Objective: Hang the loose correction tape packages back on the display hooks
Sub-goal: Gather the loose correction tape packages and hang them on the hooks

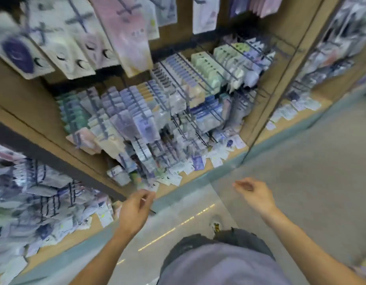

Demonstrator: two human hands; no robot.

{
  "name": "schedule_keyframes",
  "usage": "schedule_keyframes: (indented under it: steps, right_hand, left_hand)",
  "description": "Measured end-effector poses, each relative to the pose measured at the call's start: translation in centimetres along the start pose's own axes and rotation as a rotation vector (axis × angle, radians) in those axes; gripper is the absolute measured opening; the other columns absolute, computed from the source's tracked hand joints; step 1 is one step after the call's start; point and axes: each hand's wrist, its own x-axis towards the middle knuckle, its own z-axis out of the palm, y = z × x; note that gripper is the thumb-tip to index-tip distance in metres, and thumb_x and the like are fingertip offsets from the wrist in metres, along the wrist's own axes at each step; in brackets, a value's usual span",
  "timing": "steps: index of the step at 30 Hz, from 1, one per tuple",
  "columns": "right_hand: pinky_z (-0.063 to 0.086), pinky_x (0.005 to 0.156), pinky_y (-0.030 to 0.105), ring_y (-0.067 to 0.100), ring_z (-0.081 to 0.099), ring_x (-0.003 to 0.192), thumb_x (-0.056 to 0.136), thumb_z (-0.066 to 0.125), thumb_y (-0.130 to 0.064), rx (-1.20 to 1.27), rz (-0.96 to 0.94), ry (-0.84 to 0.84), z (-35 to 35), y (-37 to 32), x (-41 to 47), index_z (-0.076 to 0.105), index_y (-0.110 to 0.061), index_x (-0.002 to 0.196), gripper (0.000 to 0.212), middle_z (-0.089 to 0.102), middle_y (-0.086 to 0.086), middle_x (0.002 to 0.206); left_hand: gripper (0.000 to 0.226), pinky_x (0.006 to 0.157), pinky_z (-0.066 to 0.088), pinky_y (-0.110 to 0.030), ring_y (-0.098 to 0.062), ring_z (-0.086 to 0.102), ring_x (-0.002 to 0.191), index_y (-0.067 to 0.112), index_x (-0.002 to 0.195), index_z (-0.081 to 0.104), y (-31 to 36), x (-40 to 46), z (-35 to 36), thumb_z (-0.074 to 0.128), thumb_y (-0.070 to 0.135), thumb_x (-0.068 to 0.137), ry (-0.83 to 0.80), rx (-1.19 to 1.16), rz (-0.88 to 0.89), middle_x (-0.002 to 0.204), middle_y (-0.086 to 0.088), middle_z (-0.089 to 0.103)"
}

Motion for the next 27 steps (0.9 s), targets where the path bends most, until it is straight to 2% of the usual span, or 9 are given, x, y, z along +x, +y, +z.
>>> schedule_keyframes:
  steps: [2,4,8,12,14,18,20,24,27]
  right_hand:
    - [0.045,0.075,0.025,0.022,0.067,0.093,0.092,0.076,-0.026,0.007,0.212,0.069,-2.7,8.0,-2.2,0.075,-0.011,0.105,0.020,0.073,0.004,0.098]
    - [0.043,0.077,0.027,0.022,0.063,0.090,0.094,0.074,-0.030,0.030,0.377,0.132,-4.6,13.7,-5.3,0.072,-0.012,0.108,0.023,0.071,0.007,0.099]
    - [0.042,0.078,0.028,0.023,0.061,0.092,0.094,0.074,-0.029,0.163,0.601,0.279,-6.2,21.0,-10.6,0.068,-0.009,0.110,0.026,0.068,0.009,0.101]
    - [0.054,0.089,0.044,0.027,0.067,0.091,0.091,0.076,-0.035,0.286,0.753,0.427,-6.6,25.9,-14.1,0.069,-0.015,0.105,0.026,0.073,0.008,0.102]
    - [0.052,0.089,0.040,0.026,0.066,0.093,0.092,0.074,-0.034,0.318,0.774,0.482,-7.3,26.8,-15.1,0.068,-0.015,0.104,0.024,0.072,0.006,0.100]
    - [0.051,0.094,0.043,0.026,0.066,0.100,0.091,0.074,-0.041,0.352,0.815,0.529,-9.6,28.7,-15.2,0.070,-0.021,0.101,0.022,0.071,0.001,0.099]
    - [0.051,0.096,0.044,0.024,0.067,0.102,0.090,0.073,-0.048,0.346,0.854,0.511,-11.5,29.9,-14.1,0.070,-0.026,0.098,0.024,0.071,-0.004,0.096]
    - [0.050,0.096,0.040,0.023,0.066,0.101,0.092,0.071,-0.047,0.348,0.838,0.482,-17.7,31.0,-9.9,0.069,-0.022,0.104,0.028,0.072,-0.001,0.098]
    - [0.050,0.086,0.036,0.022,0.066,0.095,0.094,0.069,-0.044,0.307,0.725,0.466,-23.7,30.4,-4.9,0.068,-0.021,0.109,0.028,0.073,0.002,0.103]
  left_hand:
    - [0.032,0.074,0.044,-0.036,-0.030,0.070,0.092,0.015,0.092,0.072,-2.9,-0.3,5.6,0.055,0.038,0.107,-0.248,0.116,-0.130,0.087,-0.006,0.074]
    - [0.033,0.087,0.048,-0.040,-0.037,0.069,0.106,0.009,0.099,0.073,-3.5,0.1,9.8,0.054,0.035,0.108,-0.429,0.217,-0.177,0.102,-0.015,0.076]
    - [0.038,0.093,0.044,-0.036,-0.035,0.065,0.118,0.013,0.104,0.073,2.6,1.6,16.1,0.049,0.043,0.109,-0.623,0.340,-0.051,0.119,-0.012,0.074]
    - [0.040,0.096,0.043,-0.032,-0.031,0.063,0.122,0.016,0.114,0.073,11.8,2.7,21.7,0.045,0.043,0.110,-0.766,0.394,0.163,0.128,-0.007,0.072]
    - [0.041,0.095,0.044,-0.034,-0.033,0.063,0.121,0.015,0.113,0.073,16.7,3.3,24.0,0.043,0.043,0.110,-0.800,0.411,0.245,0.125,-0.010,0.073]
    - [0.039,0.090,0.048,-0.039,-0.038,0.067,0.107,0.014,0.087,0.062,25.8,4.1,27.8,0.046,0.043,0.109,-0.803,0.376,0.424,0.104,-0.019,0.073]
    - [0.038,0.091,0.049,-0.039,-0.038,0.067,0.109,0.011,0.093,0.066,29.1,4.4,29.2,0.048,0.040,0.109,-0.789,0.365,0.474,0.108,-0.020,0.074]
    - [0.044,0.099,0.046,-0.035,-0.034,0.063,0.124,0.006,0.125,0.068,32.9,5.4,31.6,0.044,0.040,0.111,-0.774,0.421,0.463,0.129,-0.015,0.071]
    - [0.037,0.089,0.046,-0.033,-0.033,0.065,0.118,0.015,0.102,0.065,33.2,7.0,33.6,0.043,0.044,0.110,-0.749,0.449,0.358,0.117,-0.010,0.073]
